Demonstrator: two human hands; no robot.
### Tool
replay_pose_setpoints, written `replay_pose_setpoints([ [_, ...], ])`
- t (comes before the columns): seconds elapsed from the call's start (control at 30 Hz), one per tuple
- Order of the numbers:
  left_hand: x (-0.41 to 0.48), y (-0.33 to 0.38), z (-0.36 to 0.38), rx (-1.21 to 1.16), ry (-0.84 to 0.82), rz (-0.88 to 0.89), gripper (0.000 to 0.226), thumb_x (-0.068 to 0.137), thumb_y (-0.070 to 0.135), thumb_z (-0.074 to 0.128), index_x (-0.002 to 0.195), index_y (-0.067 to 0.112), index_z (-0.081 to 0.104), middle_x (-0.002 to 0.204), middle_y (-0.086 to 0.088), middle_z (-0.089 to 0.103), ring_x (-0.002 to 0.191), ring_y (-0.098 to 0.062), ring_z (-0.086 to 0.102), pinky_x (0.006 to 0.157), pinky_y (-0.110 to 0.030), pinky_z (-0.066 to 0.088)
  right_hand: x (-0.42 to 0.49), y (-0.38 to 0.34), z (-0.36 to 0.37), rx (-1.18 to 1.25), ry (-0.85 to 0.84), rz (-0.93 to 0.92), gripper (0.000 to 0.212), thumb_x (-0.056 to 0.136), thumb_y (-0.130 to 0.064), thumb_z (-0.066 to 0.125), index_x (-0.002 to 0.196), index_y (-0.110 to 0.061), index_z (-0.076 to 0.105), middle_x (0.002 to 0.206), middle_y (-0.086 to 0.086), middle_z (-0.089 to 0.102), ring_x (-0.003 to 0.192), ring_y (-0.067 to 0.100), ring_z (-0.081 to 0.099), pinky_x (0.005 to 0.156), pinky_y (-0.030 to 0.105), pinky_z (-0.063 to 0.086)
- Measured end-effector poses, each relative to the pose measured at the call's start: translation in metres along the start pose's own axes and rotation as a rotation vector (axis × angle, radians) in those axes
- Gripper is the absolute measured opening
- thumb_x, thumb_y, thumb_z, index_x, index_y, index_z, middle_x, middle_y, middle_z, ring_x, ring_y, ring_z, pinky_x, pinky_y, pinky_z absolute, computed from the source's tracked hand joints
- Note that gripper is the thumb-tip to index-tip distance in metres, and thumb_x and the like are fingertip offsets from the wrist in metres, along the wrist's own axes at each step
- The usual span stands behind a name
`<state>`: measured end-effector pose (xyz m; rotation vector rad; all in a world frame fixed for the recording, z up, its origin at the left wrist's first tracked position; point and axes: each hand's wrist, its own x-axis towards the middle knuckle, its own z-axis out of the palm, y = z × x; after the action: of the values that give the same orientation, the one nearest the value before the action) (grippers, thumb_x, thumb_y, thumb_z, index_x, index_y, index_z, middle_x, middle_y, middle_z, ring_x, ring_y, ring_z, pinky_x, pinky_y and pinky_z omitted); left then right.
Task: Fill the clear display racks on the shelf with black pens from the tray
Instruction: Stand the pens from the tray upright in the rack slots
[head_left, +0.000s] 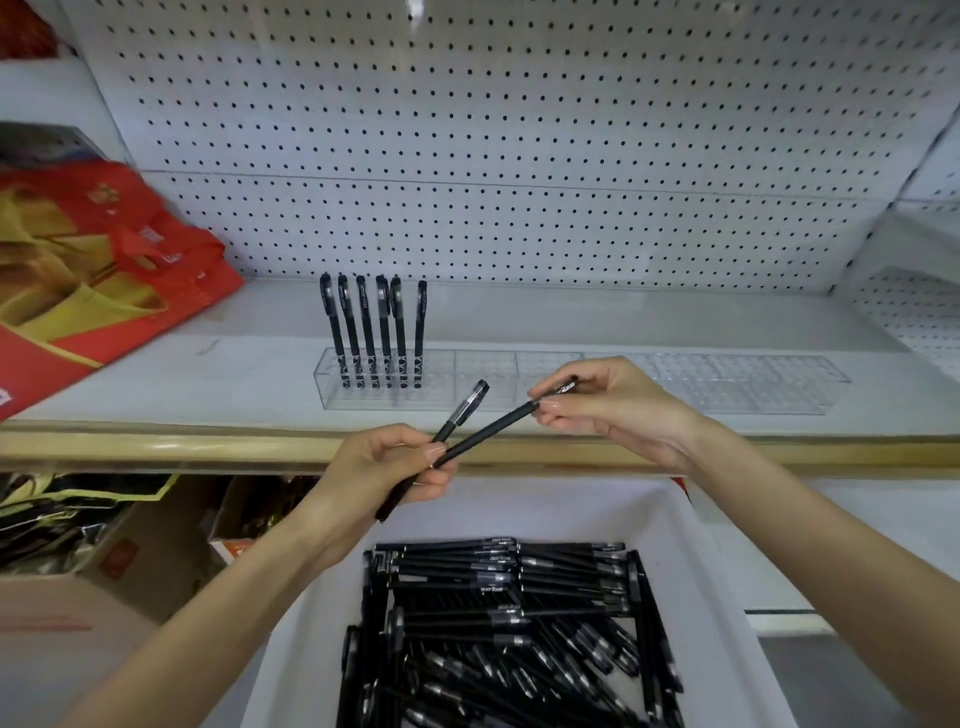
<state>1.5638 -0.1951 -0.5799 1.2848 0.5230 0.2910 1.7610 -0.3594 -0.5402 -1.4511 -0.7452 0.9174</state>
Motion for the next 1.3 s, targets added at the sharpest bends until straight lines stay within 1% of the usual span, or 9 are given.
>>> replay_pose_setpoints([
  [0.13, 0.003, 0.007, 0.008, -0.049, 0.022, 0.038, 0.013, 0.087, 0.008, 0.06, 0.092, 0.0, 0.069, 0.095, -0.019, 0.073, 0.082, -0.024, 0.072, 0.072, -0.027, 0.059, 0.007, -0.009, 0.005, 0.2, 0.054, -0.065, 0.015, 0.079, -0.009, 0.063, 0.093, -0.007, 0.069, 0.085, 0.003, 0.074, 0.069, 0.007, 0.069, 0.061, 0.017, 0.054],
  [0.27, 0.006, 0.013, 0.013, 0.093, 0.048, 0.086, 0.015, 0.092, 0.013, 0.059, 0.095, 0.007, 0.072, 0.098, -0.009, 0.075, 0.093, -0.02, 0.071, 0.081, -0.03, 0.058, 0.011, -0.015, 0.011, 0.014, 0.012, -0.068, 0.017, 0.089, -0.003, 0.059, 0.104, -0.006, 0.067, 0.094, 0.009, 0.072, 0.074, 0.011, 0.069, 0.065, 0.019, 0.053],
  [0.5, 0.01, 0.017, 0.028, 0.15, 0.072, 0.167, 0.012, 0.088, 0.01, 0.063, 0.086, 0.011, 0.075, 0.086, -0.007, 0.075, 0.079, -0.013, 0.07, 0.069, -0.023, 0.057, 0.019, -0.02, 0.031, -0.115, -0.028, -0.115, 0.016, 0.088, -0.002, 0.062, 0.103, -0.002, 0.068, 0.083, 0.006, 0.071, 0.07, 0.01, 0.068, 0.069, 0.019, 0.055],
  [0.67, 0.013, 0.017, 0.027, 0.297, 0.086, 0.282, 0.012, 0.085, 0.008, 0.067, 0.08, 0.014, 0.076, 0.08, -0.002, 0.075, 0.077, -0.011, 0.069, 0.074, -0.019, 0.054, 0.02, -0.021, 0.037, -0.133, 0.031, -0.13, 0.018, 0.088, -0.007, 0.065, 0.101, 0.004, 0.068, 0.083, 0.011, 0.068, 0.065, 0.009, 0.066, 0.065, 0.019, 0.054],
  [0.8, 0.014, 0.019, 0.025, 0.374, 0.052, 0.248, 0.007, 0.084, 0.011, 0.07, 0.086, 0.01, 0.076, 0.084, -0.004, 0.075, 0.08, -0.013, 0.069, 0.076, -0.026, 0.057, 0.022, -0.02, 0.039, -0.177, 0.028, -0.134, 0.013, 0.089, -0.009, 0.064, 0.097, 0.0, 0.068, 0.079, 0.006, 0.067, 0.062, 0.007, 0.064, 0.061, 0.019, 0.053],
  [0.97, 0.016, 0.037, 0.021, 0.417, 0.008, 0.227, 0.019, 0.08, 0.015, 0.073, 0.099, 0.013, 0.072, 0.098, -0.002, 0.074, 0.088, -0.013, 0.071, 0.069, -0.027, 0.058, 0.024, -0.027, 0.038, -0.253, 0.012, -0.161, 0.014, 0.09, -0.009, 0.064, 0.098, 0.002, 0.068, 0.078, 0.005, 0.066, 0.062, 0.006, 0.062, 0.058, 0.019, 0.05],
  [1.1, 0.018, 0.052, 0.025, 0.376, -0.009, 0.212, 0.015, 0.08, 0.01, 0.073, 0.095, 0.007, 0.072, 0.091, -0.008, 0.074, 0.081, -0.012, 0.071, 0.07, -0.028, 0.06, 0.026, -0.034, 0.038, -0.245, 0.013, -0.186, 0.016, 0.089, -0.008, 0.065, 0.097, 0.005, 0.068, 0.079, 0.008, 0.066, 0.063, 0.007, 0.061, 0.058, 0.018, 0.049],
  [1.23, 0.02, 0.057, 0.033, 0.421, -0.006, 0.284, 0.004, 0.081, 0.01, 0.073, 0.084, 0.01, 0.072, 0.078, 0.0, 0.072, 0.071, -0.003, 0.068, 0.062, -0.023, 0.058, 0.027, -0.034, 0.04, -0.219, 0.017, -0.201, 0.016, 0.088, -0.008, 0.065, 0.095, 0.006, 0.069, 0.07, 0.002, 0.066, 0.061, 0.006, 0.06, 0.059, 0.017, 0.049],
  [1.3, 0.023, 0.057, 0.035, 0.424, 0.016, 0.315, 0.001, 0.082, 0.009, 0.071, 0.083, 0.008, 0.07, 0.077, -0.001, 0.071, 0.069, -0.003, 0.066, 0.059, -0.022, 0.056, 0.027, -0.033, 0.039, -0.202, 0.029, -0.197, 0.019, 0.088, -0.009, 0.065, 0.095, 0.008, 0.068, 0.066, 0.001, 0.064, 0.061, 0.006, 0.06, 0.059, 0.017, 0.049],
])
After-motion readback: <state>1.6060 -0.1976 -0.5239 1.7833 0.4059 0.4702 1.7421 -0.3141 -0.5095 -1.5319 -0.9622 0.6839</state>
